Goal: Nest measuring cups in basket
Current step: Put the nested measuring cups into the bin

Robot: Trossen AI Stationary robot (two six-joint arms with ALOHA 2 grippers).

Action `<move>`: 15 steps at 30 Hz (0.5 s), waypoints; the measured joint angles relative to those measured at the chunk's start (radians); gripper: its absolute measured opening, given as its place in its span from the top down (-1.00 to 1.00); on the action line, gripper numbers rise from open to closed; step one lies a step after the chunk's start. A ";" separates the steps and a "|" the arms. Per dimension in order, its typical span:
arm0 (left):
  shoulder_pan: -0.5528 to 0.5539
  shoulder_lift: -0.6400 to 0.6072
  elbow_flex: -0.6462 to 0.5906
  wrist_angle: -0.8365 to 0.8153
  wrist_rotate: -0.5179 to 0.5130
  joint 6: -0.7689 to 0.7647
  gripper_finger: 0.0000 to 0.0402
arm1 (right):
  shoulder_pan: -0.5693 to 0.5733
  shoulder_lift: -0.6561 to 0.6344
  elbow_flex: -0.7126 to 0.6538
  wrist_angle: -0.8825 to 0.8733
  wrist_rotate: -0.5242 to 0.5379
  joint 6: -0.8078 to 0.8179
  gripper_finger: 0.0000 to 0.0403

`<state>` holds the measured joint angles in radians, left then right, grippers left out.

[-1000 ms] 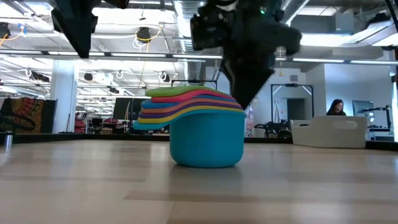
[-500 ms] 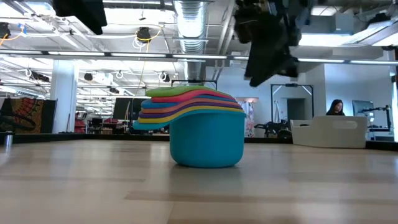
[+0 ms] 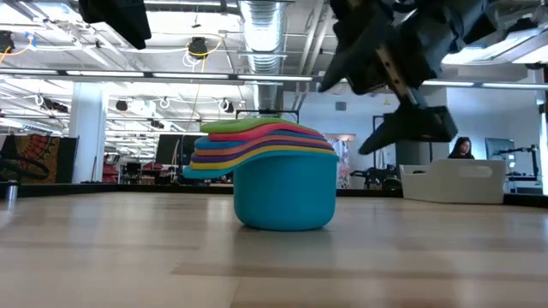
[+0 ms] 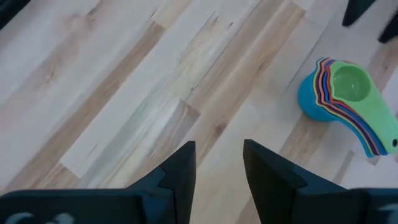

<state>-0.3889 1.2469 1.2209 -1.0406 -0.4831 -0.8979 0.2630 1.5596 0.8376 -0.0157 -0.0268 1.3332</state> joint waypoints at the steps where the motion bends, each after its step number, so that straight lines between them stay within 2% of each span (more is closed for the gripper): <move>1: 0.000 0.000 0.000 0.001 0.000 0.005 0.40 | 0.000 0.013 0.002 0.033 0.002 0.005 -0.86; 4: 0.000 0.000 0.000 0.000 0.000 0.007 0.40 | -0.002 0.070 0.001 0.094 0.002 0.028 -0.89; 9: 0.000 0.000 0.000 -0.001 0.016 0.006 0.40 | -0.005 0.157 0.004 0.232 0.001 0.055 -0.83; 15: 0.000 0.001 0.000 -0.001 0.031 0.006 0.40 | 0.000 0.214 0.005 0.292 -0.003 0.083 -0.77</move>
<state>-0.3893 1.2474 1.2209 -1.0417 -0.4519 -0.8917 0.2631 1.7739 0.8425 0.2760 -0.0300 1.4163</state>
